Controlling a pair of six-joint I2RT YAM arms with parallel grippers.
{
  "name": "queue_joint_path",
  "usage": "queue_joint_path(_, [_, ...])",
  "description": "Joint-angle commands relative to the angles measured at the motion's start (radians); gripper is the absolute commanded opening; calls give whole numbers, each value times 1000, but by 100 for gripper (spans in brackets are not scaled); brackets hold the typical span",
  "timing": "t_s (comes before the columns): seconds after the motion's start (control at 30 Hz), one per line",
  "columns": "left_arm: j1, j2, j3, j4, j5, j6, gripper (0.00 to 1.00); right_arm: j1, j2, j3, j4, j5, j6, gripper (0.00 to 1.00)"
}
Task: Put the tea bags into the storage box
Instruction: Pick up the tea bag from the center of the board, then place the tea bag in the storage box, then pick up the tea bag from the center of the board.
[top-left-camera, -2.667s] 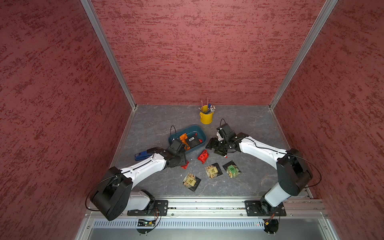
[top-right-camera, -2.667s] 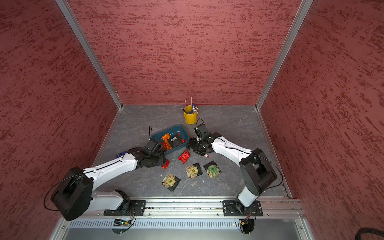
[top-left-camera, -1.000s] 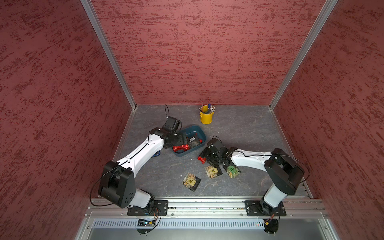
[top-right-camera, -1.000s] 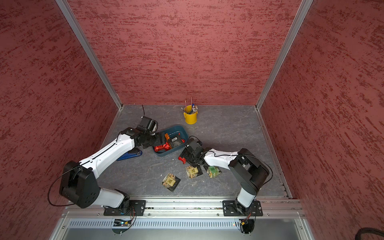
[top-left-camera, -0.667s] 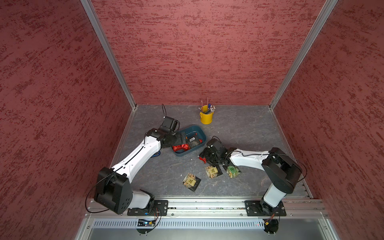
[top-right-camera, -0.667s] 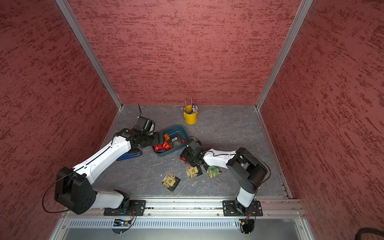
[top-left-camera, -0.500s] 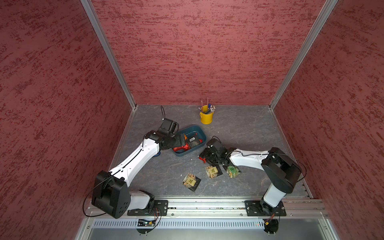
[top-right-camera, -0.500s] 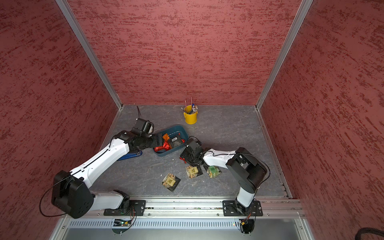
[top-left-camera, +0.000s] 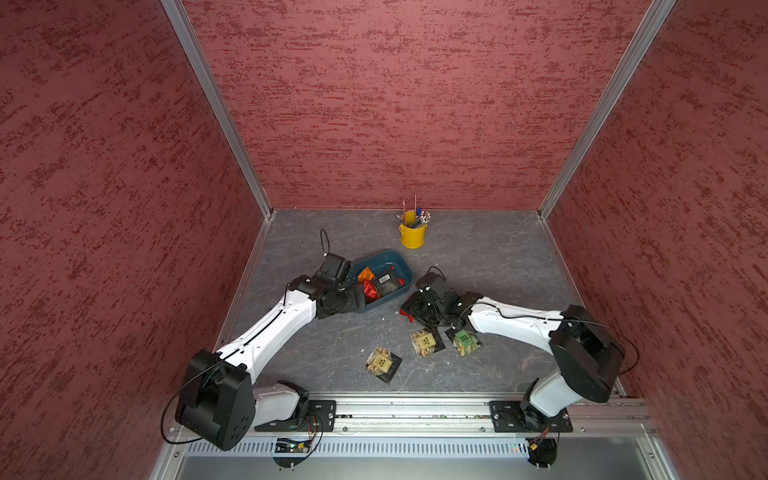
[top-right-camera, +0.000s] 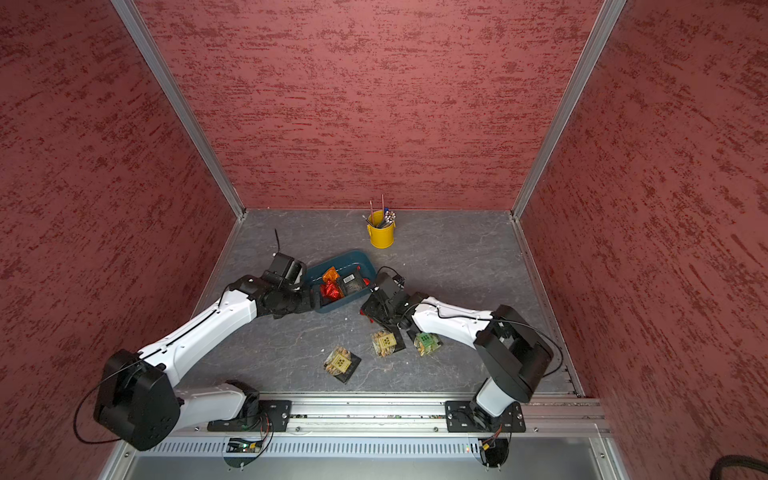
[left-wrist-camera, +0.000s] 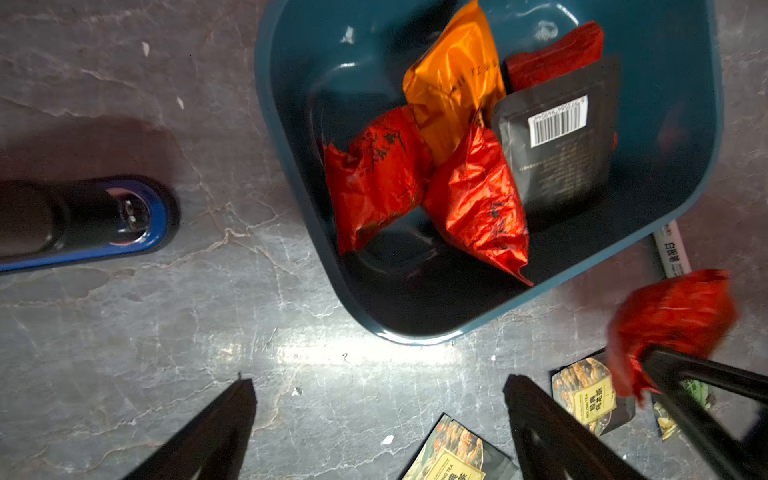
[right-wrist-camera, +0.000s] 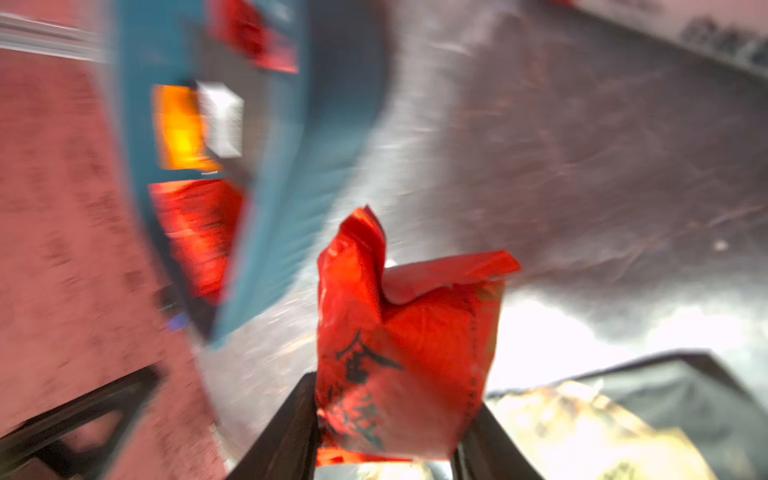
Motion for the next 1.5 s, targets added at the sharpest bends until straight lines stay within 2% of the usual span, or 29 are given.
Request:
queue_joint_path(0.0, [-13, -53, -16, 25, -13, -28, 97, 12, -62, 90, -96, 63, -59, 50])
queue_joint_path(0.1, [-23, -74, -26, 13, -14, -36, 98, 13, -50, 175, -142, 77, -102, 49])
queue_joint_path(0.27, [-51, -97, -41, -9, -17, -50, 98, 4, 84, 333, -151, 42, -148, 48])
queue_joint_path(0.4, [-77, -126, -61, -34, -28, -75, 98, -11, 182, 401, -92, 14, -155, 48])
queue_joint_path(0.63, [-90, -197, -108, -76, -26, -110, 98, -56, 309, 518, -103, -19, -180, 48])
queue_joint_path(0.7, [-98, -212, -113, -93, -27, -121, 98, -75, 331, 537, -102, -35, -182, 50])
queue_joint_path(0.87, [-120, -247, -133, -123, -25, -152, 98, -112, 373, 593, -119, -63, -204, 64])
queue_joint_path(0.97, [-132, -269, -151, -134, -19, -176, 98, -120, 359, 611, -143, -59, -221, 66])
queue_joint_path(1.1, [-146, -298, -172, -140, -21, -200, 98, -116, 290, 571, -159, -46, -223, 66])
queue_joint_path(1.37, [-171, -310, -175, -145, -13, -225, 98, -5, 44, 268, -112, 29, -123, 57])
queue_joint_path(1.47, [-198, -326, -181, -157, -15, -249, 99, 55, -26, 163, -102, 53, -62, 50])
